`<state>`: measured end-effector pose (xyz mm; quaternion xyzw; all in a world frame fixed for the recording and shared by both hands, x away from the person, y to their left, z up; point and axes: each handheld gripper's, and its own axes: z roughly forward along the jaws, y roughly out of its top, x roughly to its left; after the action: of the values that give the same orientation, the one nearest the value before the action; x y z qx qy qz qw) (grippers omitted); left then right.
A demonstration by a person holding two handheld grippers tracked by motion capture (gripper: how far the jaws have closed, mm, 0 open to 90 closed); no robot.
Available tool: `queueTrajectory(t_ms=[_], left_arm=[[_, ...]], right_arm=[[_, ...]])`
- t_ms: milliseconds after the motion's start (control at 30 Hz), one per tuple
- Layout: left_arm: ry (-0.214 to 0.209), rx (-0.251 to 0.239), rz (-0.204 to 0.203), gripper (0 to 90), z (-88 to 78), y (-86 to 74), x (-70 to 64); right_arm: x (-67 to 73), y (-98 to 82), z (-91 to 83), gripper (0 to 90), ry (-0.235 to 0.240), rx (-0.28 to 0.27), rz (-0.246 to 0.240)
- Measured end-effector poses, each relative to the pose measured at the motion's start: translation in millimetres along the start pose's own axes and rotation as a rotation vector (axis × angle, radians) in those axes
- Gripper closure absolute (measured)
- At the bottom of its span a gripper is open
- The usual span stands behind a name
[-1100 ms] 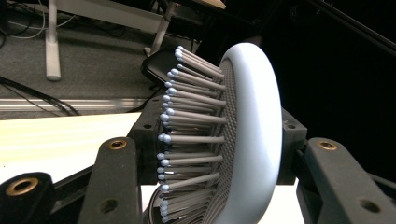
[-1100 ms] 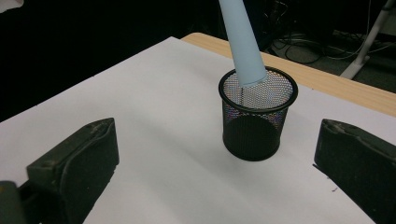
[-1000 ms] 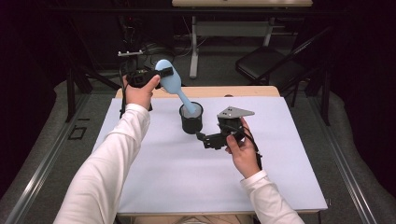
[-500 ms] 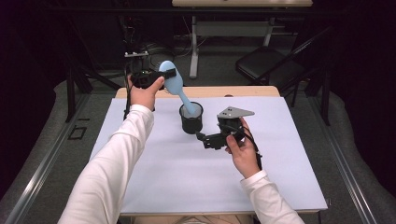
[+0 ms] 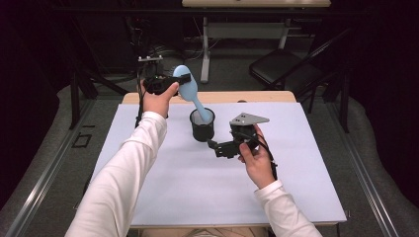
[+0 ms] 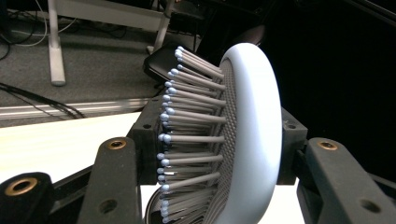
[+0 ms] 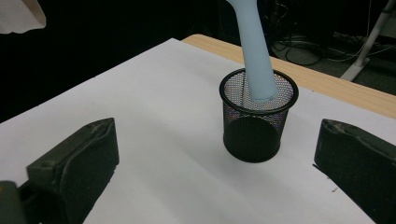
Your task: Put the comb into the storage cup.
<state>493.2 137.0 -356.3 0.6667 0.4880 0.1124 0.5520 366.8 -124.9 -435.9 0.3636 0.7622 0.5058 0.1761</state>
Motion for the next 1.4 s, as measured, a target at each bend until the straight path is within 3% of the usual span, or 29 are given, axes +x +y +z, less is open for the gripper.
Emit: queueTrajectory(t_ms=[467,1400], left_arm=[[0.030,0.015,0.050,49.7,7.9,-3.4,-4.1],[0.062,0.052,0.100,49.7,25.5,-13.5,-4.4]], right_arm=[[-0.7,0.2,-0.7,0.0,0.002,-0.003,0.001],[-2.4,0.3,-2.3,0.0,0.003,-0.008,0.002]])
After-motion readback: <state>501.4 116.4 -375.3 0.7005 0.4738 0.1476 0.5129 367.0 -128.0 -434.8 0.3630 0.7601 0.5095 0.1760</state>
